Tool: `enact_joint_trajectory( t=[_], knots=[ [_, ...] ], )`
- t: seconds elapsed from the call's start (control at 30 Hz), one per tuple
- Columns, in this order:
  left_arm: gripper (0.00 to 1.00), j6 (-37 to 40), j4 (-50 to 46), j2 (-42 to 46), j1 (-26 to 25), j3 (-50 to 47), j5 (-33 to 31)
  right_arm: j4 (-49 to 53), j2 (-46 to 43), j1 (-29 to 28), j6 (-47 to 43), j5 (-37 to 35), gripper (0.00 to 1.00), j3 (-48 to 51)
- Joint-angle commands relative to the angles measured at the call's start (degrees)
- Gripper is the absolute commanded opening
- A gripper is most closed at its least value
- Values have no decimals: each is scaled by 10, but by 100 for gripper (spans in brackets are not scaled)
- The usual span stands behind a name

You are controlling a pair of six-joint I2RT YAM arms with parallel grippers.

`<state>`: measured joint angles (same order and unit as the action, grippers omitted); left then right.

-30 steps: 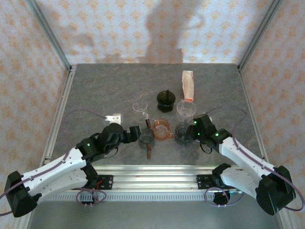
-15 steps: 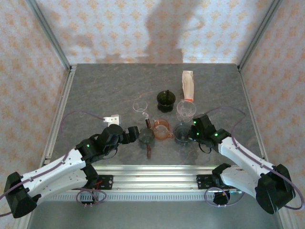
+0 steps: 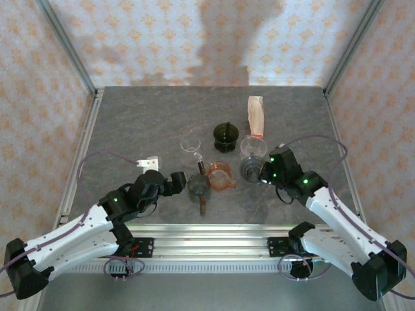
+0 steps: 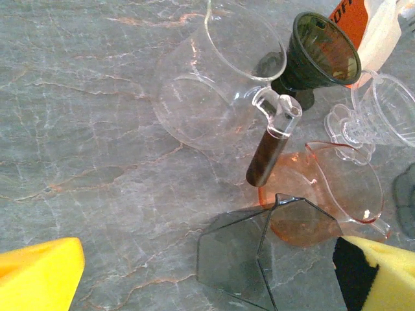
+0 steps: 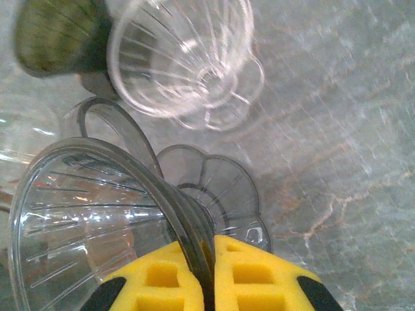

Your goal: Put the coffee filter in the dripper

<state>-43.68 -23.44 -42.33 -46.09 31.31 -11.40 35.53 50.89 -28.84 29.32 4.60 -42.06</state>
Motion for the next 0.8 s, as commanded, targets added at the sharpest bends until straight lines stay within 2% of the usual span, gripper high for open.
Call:
enact_joint_trajectory(
  t=[0.0,0.23,0.3,0.57,0.77],
  knots=[
    [100,-4,-35,13,-1,-2,-38,16,-10,-1,-28,27,0,-46],
    [100,-2,-79,55,-1,9,-74,-16,31,-3,-28,179,0,-101],
    [100,1,-92,70,-1,12,-84,-27,44,-18,-22,198,0,-109],
    [100,4,-127,126,-1,15,-114,-23,123,-149,-32,167,0,-179],
    [100,3,-145,147,-1,17,-124,-16,203,-216,-48,139,0,-230]
  ],
)
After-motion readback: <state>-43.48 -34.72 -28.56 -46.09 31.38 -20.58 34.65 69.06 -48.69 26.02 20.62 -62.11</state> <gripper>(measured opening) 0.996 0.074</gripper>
